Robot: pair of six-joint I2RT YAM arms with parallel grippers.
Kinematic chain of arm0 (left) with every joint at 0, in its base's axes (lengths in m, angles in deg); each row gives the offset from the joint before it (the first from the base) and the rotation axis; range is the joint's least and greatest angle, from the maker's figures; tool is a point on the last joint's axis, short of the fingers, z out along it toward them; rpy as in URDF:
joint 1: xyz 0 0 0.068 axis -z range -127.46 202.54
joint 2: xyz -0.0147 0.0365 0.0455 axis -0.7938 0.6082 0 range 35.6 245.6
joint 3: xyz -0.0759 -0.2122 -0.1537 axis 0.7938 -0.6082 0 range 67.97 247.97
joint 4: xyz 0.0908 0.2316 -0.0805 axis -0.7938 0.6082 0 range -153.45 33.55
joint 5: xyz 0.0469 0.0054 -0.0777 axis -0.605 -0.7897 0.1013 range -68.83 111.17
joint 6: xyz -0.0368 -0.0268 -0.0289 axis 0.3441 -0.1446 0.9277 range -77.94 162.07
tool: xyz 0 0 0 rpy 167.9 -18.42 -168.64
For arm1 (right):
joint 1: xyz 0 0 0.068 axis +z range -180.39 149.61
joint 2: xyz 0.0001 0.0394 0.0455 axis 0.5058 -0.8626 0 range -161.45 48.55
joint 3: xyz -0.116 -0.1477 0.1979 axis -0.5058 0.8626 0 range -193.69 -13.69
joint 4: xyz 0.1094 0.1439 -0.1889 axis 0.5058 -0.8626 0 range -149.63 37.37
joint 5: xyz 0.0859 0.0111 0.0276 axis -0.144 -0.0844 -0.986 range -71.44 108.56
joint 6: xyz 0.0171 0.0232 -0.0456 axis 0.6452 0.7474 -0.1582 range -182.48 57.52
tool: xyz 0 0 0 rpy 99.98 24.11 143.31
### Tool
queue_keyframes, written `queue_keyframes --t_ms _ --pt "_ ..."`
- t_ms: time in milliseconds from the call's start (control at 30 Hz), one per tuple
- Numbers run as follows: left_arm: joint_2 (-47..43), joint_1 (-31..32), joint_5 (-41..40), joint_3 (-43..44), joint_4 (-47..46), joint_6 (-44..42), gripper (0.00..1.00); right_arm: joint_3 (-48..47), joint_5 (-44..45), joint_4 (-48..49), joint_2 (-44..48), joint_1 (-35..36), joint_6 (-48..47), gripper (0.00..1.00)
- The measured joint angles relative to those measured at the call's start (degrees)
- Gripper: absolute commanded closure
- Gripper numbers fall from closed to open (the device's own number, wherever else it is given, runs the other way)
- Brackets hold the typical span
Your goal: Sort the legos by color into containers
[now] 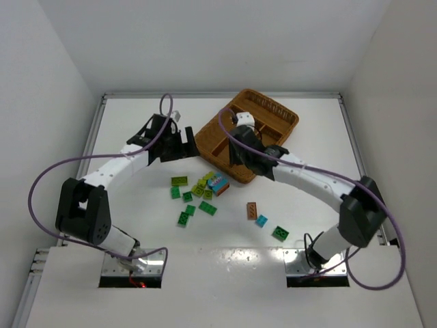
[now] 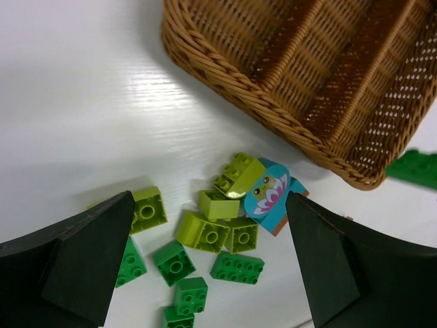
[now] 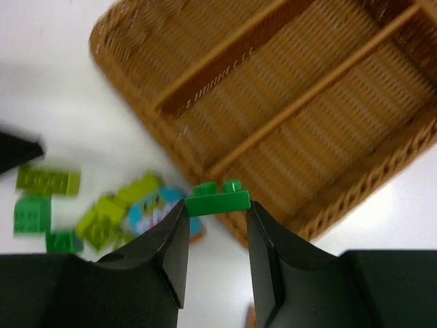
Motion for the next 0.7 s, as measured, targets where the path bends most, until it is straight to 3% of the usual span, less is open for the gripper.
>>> queue_keyframes --t_ms 167,267,300,367,467,533,600,700 --pt "-0.7 0.0 -3.0 0.0 1.2 0.2 0.00 -9.4 0.3 -0.1 -10.5 -4.1 -0.4 0.77" --pt "-0.7 0.0 -3.7 0.0 1.8 0.2 0.00 -14.0 -0.3 -0.3 -15.6 -6.6 -0.5 0.71" --pt "-0.7 0.0 -3.8 0.0 1.9 0.2 0.00 -15.6 -0.8 -0.2 -17.5 -7.3 -0.7 0.56" --pt "-0.7 0.0 -4.3 0.0 2.3 0.2 0.00 -18.3 -1.4 -0.7 -20.5 -8.5 -0.9 0.39" --pt "-0.7 0.0 -4.8 0.1 2.8 0.2 0.00 -20.9 -2.1 -1.8 -23.1 -9.3 -1.6 0.34" --pt "-0.7 0.0 -5.2 0.2 3.1 0.2 0.00 -21.2 -2.5 -2.5 -23.1 -9.3 -1.9 0.35" --pt "-0.7 0.0 -5.5 0.4 3.4 0.2 0.00 -21.0 -2.6 -2.8 -22.0 -9.3 -2.1 0.44" --pt "-0.8 0.0 -6.1 0.7 3.7 0.1 0.00 -14.9 -3.1 -1.4 -15.4 -9.1 -2.3 0.51"
